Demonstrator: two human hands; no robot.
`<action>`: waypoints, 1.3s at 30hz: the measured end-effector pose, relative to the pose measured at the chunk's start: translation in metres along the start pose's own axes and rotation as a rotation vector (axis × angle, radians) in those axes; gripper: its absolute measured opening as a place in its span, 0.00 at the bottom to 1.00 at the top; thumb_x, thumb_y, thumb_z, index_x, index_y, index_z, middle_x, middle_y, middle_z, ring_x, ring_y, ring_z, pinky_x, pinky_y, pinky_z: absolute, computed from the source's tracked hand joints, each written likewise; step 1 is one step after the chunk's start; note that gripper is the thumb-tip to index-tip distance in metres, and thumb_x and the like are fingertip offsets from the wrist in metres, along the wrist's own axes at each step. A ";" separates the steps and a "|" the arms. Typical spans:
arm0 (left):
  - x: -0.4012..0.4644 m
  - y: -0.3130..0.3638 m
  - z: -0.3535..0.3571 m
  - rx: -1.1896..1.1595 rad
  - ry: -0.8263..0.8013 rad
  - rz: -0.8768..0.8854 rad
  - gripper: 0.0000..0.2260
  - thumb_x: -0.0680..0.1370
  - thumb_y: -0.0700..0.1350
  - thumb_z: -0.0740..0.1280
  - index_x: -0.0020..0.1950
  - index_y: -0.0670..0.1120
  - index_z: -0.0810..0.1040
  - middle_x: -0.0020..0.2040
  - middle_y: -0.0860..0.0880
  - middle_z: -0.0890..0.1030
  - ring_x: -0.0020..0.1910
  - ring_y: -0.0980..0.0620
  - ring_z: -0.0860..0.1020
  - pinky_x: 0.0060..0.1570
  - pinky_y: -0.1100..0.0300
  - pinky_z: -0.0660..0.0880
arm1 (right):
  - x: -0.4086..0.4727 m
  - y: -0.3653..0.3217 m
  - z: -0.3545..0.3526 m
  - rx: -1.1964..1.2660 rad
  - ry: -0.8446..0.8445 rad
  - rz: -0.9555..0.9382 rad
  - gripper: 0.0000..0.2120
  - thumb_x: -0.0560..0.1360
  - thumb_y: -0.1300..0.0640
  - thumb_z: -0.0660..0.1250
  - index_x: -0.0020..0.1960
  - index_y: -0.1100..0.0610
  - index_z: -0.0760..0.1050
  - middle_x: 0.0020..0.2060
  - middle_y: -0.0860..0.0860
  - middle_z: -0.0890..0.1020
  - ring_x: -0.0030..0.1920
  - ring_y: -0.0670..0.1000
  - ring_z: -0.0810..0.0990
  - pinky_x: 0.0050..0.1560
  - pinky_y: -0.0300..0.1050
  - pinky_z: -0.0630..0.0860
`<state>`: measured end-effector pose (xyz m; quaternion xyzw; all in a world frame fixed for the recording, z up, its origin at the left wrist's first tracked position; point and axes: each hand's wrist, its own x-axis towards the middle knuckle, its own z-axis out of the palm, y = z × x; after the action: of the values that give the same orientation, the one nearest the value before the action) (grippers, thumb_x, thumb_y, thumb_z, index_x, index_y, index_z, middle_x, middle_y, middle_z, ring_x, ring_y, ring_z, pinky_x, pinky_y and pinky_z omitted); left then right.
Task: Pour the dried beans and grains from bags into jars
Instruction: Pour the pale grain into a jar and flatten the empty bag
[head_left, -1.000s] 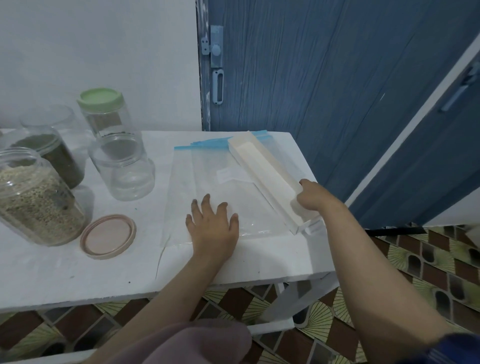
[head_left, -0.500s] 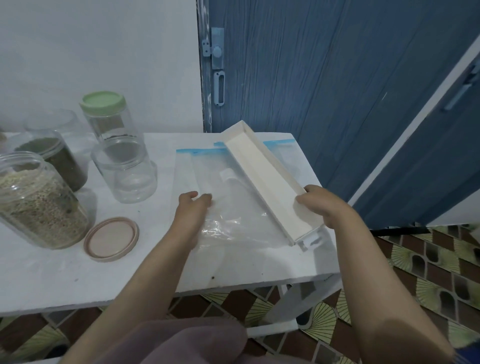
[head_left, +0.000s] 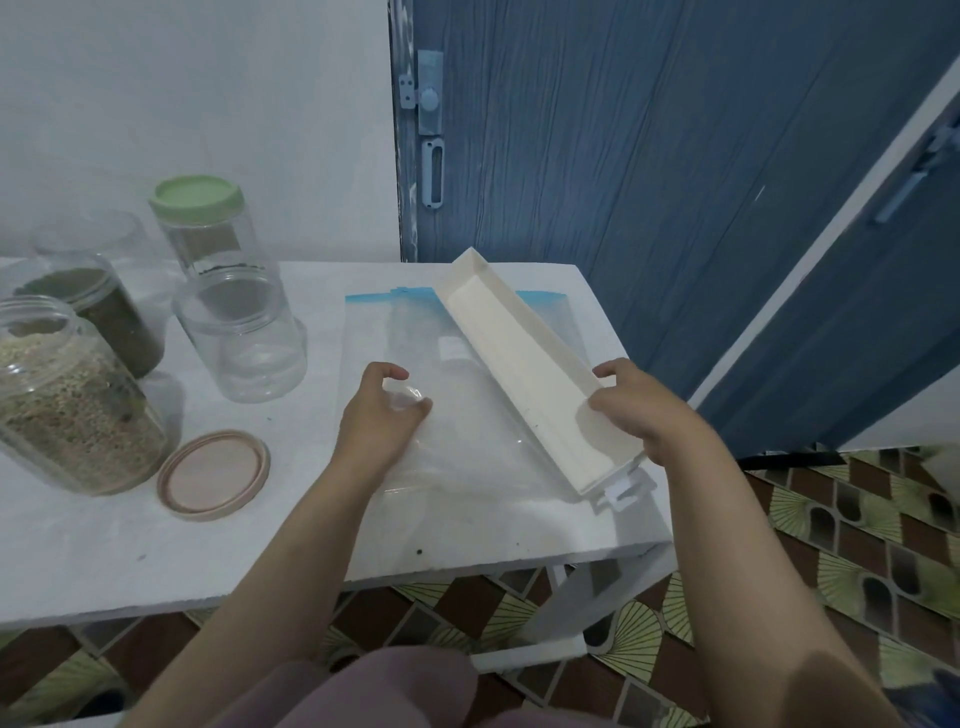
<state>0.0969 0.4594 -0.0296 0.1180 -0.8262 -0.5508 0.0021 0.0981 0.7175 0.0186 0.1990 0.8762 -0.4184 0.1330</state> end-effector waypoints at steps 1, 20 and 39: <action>0.000 -0.001 -0.003 0.041 0.020 0.022 0.13 0.77 0.47 0.70 0.59 0.51 0.71 0.40 0.54 0.72 0.37 0.56 0.73 0.36 0.61 0.68 | -0.003 -0.001 -0.001 0.022 -0.022 -0.002 0.23 0.79 0.61 0.58 0.72 0.48 0.63 0.59 0.52 0.73 0.59 0.56 0.73 0.54 0.50 0.72; -0.035 -0.022 -0.031 0.332 0.014 -0.128 0.19 0.77 0.48 0.67 0.64 0.41 0.69 0.58 0.45 0.71 0.61 0.41 0.69 0.54 0.53 0.67 | -0.011 -0.008 0.040 0.076 -0.057 0.026 0.10 0.78 0.65 0.57 0.57 0.59 0.73 0.46 0.53 0.76 0.40 0.50 0.73 0.36 0.43 0.67; -0.040 -0.020 -0.031 0.313 -0.032 -0.008 0.35 0.74 0.42 0.70 0.75 0.53 0.56 0.46 0.53 0.75 0.56 0.44 0.73 0.56 0.51 0.72 | -0.022 0.003 0.037 0.013 -0.146 0.026 0.15 0.78 0.63 0.53 0.62 0.52 0.68 0.53 0.55 0.77 0.53 0.58 0.78 0.44 0.47 0.72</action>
<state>0.1438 0.4318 -0.0307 0.1113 -0.9015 -0.4171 -0.0316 0.1212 0.6853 0.0026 0.1803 0.8588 -0.4355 0.2007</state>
